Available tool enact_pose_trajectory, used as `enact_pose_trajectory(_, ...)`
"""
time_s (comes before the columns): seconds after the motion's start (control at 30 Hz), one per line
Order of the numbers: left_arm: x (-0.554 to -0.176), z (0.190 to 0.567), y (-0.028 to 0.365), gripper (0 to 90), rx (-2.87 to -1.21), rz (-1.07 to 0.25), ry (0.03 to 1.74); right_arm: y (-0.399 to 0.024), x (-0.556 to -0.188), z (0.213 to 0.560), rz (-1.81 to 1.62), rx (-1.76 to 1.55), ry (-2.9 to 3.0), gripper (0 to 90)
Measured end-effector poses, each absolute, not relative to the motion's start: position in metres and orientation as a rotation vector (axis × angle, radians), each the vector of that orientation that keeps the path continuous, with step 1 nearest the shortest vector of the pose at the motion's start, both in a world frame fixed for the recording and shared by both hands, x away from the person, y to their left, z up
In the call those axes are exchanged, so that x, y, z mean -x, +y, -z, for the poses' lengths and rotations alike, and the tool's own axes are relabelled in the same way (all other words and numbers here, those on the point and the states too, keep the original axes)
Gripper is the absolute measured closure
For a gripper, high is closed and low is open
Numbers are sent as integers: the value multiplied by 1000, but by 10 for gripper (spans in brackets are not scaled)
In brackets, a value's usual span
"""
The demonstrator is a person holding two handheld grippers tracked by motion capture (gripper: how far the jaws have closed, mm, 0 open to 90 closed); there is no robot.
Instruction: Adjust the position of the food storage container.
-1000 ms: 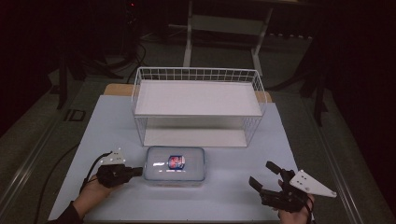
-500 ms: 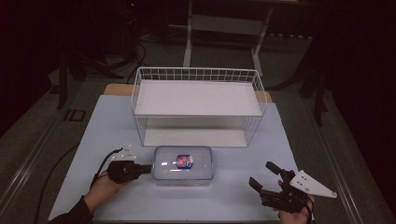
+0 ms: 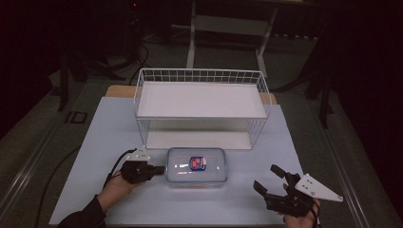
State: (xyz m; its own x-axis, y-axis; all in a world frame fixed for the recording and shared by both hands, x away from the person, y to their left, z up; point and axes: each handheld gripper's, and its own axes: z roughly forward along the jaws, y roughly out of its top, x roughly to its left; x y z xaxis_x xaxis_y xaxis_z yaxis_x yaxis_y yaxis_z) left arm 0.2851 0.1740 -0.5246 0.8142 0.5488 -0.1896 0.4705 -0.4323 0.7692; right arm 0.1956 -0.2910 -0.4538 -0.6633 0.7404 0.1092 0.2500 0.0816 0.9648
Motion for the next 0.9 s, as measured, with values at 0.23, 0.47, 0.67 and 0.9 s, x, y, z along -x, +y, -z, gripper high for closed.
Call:
enact_pose_trajectory(0.23, -289, 525, 167, 889, -2111, -106, 742, -291, -196, 454, -1606, -973, 1960, 144)
enact_pose_trajectory(0.47, -293, 525, 159, 889, -2116, -94, 725, -290, -195, 454, -1610, -974, 1961, 144)
enact_pose_trajectory(0.67, -293, 523, 163, 888, -2119, -89, 729, -289, -195, 454, -1601, -973, 1963, 144)
enact_pose_trajectory(0.9, -281, 507, 179, 843, -2061, -59, 729, -287, -194, 453, -1588, -961, 1975, 144)
